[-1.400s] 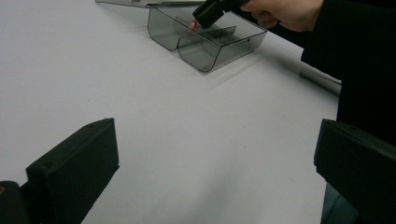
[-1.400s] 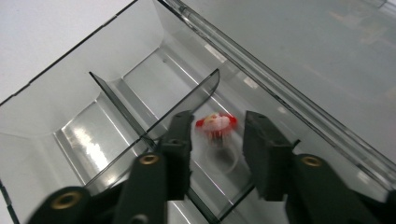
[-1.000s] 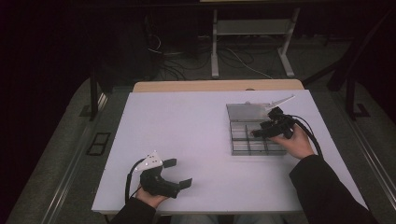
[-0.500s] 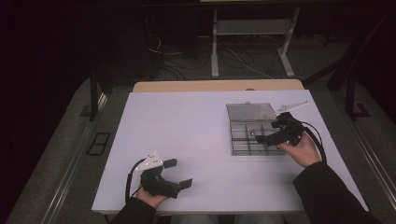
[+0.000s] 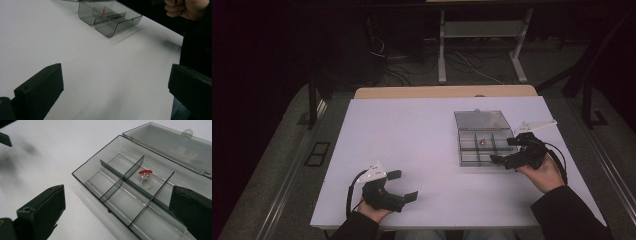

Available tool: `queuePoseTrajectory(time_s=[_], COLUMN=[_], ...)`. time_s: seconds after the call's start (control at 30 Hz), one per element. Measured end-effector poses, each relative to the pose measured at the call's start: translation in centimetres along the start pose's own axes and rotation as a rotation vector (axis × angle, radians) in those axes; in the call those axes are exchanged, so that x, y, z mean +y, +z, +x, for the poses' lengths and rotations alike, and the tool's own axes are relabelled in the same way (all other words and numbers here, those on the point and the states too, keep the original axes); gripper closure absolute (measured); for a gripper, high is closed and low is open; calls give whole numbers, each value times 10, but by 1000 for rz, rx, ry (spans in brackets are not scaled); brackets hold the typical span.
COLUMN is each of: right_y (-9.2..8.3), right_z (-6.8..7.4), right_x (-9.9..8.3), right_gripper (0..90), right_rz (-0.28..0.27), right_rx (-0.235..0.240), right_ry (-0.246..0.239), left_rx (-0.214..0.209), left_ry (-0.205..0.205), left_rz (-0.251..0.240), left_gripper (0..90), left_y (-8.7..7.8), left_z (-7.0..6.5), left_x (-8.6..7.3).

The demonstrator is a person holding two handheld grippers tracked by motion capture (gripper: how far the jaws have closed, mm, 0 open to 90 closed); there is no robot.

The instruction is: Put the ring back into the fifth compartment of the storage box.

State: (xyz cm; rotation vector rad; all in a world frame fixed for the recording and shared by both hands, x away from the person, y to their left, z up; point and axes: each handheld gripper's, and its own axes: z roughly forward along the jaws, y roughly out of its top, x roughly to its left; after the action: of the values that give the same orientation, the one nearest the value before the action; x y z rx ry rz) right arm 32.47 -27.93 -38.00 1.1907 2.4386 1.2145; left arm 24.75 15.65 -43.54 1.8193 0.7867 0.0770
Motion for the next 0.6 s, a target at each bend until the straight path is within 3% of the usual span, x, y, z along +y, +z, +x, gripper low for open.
queuePoseTrajectory(time_s=[0.47,0.6], right_y=[-13,-14], right_z=[10,15], right_x=[-30,-43], right_gripper=[0,0], right_rz=[-57,-77], right_rx=[35,35], right_ry=[1,-20], left_rx=[1,2], left_ry=[-2,-3], left_rz=[-1,0], left_gripper=[0,0], left_y=[0,0], left_z=[0,0], left_x=[0,0])
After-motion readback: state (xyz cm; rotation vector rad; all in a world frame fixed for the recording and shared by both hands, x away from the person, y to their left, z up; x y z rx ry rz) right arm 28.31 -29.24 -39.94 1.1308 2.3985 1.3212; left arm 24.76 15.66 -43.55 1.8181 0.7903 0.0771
